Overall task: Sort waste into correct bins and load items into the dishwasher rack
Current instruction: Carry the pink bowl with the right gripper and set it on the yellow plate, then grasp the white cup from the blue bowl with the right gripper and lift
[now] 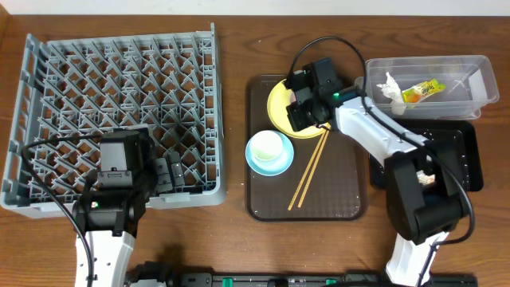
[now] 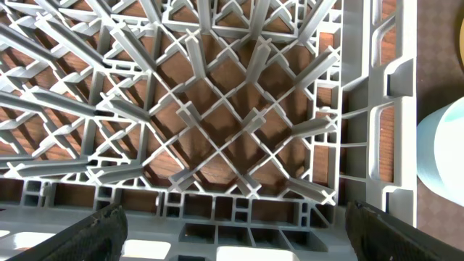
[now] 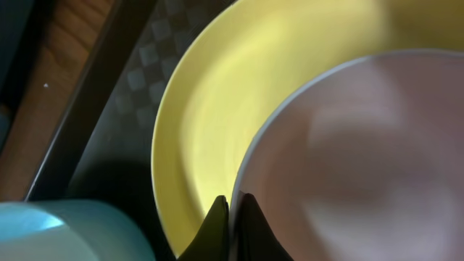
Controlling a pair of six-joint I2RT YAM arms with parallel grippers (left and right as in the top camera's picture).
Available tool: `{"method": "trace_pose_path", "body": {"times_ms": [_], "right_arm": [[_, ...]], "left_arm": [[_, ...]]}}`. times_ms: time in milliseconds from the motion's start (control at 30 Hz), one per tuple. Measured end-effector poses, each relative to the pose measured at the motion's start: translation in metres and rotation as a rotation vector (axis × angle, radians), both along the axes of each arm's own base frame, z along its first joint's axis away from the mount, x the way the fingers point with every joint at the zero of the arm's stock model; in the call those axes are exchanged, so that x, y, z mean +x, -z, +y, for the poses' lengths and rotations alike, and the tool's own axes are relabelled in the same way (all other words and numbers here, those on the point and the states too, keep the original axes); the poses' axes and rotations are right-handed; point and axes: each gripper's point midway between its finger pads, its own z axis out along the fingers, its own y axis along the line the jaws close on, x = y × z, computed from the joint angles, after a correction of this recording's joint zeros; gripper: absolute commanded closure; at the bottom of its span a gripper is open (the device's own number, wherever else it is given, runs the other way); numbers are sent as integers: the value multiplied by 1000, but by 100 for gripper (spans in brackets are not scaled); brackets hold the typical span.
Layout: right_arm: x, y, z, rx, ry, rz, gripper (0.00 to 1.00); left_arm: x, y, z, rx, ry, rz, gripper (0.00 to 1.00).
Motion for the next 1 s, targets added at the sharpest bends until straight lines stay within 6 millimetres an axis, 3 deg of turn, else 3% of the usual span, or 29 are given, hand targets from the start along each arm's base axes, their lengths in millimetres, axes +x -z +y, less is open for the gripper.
{"method": "trace_pose_path", "body": {"times_ms": [233,300,400,567,667,767,1000], "right_arm": [[-5,4,5,16,-6,25,47],[-6,-1,6,31,-5,29,47],[-8,-23,9,60,-12,2,48],[-21,-99,7,120,-21,-101,66],[-39,-126,7,136,-36,-103,75],[-58,-119,12,117,-62,-36,76],[-83,-65,33,47,-106,125,80]], "left_arm": [[0,0,0,0,0,0,3],[0,0,0,0,0,0,3],[0,0,0,0,0,0,3],[0,0,0,0,0,0,3],[0,0,0,0,0,0,3],[0,0,0,0,0,0,3],[0,0,0,0,0,0,3]]}}
